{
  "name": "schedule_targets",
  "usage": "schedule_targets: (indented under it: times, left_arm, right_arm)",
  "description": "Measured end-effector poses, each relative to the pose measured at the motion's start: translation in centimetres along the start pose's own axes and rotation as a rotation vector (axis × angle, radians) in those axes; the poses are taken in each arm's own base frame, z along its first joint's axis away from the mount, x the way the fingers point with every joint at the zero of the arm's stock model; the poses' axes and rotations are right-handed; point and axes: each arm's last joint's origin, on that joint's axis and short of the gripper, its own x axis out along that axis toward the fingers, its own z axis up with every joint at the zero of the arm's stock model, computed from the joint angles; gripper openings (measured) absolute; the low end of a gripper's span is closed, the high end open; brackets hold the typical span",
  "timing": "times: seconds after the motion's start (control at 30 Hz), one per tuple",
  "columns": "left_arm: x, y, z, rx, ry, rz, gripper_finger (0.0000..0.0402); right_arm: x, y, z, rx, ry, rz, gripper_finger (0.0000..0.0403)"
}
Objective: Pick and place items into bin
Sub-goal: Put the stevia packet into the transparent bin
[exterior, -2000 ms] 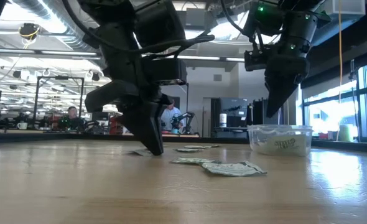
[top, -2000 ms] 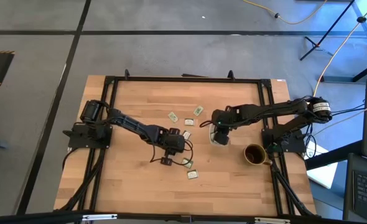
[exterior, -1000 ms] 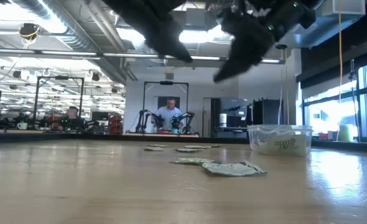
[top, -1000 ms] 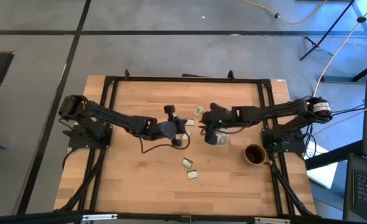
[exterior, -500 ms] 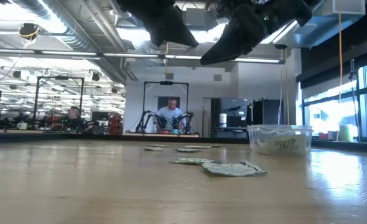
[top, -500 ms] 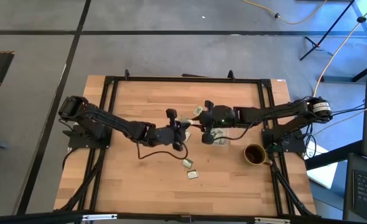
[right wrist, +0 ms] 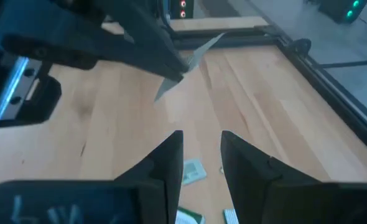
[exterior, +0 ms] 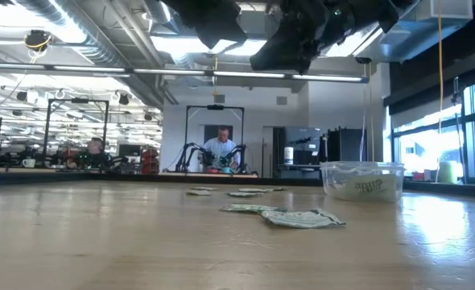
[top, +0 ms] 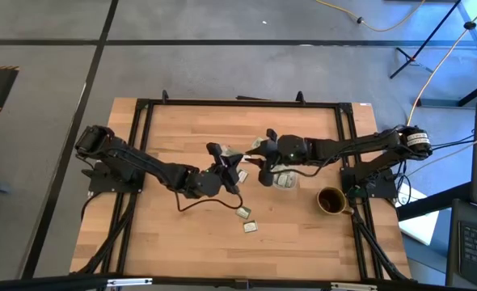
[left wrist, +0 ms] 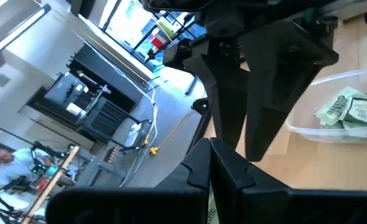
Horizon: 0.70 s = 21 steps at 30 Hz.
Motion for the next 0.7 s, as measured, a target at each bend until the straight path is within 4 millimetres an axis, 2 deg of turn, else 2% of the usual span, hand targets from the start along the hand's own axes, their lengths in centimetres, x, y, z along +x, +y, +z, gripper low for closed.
schedule_targets:
  times: [0.23, 0.7]
  left_arm:
    - [0.0, 0.1, 0.0, 0.079, 0.010, 0.029, 0.0002]
    - [0.0, 0.7, 1.0, 0.128, -0.041, 0.061, 0.0002]
  right_arm:
    - [0.0, 0.2, 0.7, 0.063, -0.066, 0.051, 0.0112]
    - [-0.1, 0.2, 1.3, 0.216, -0.132, 0.069, 0.0112]
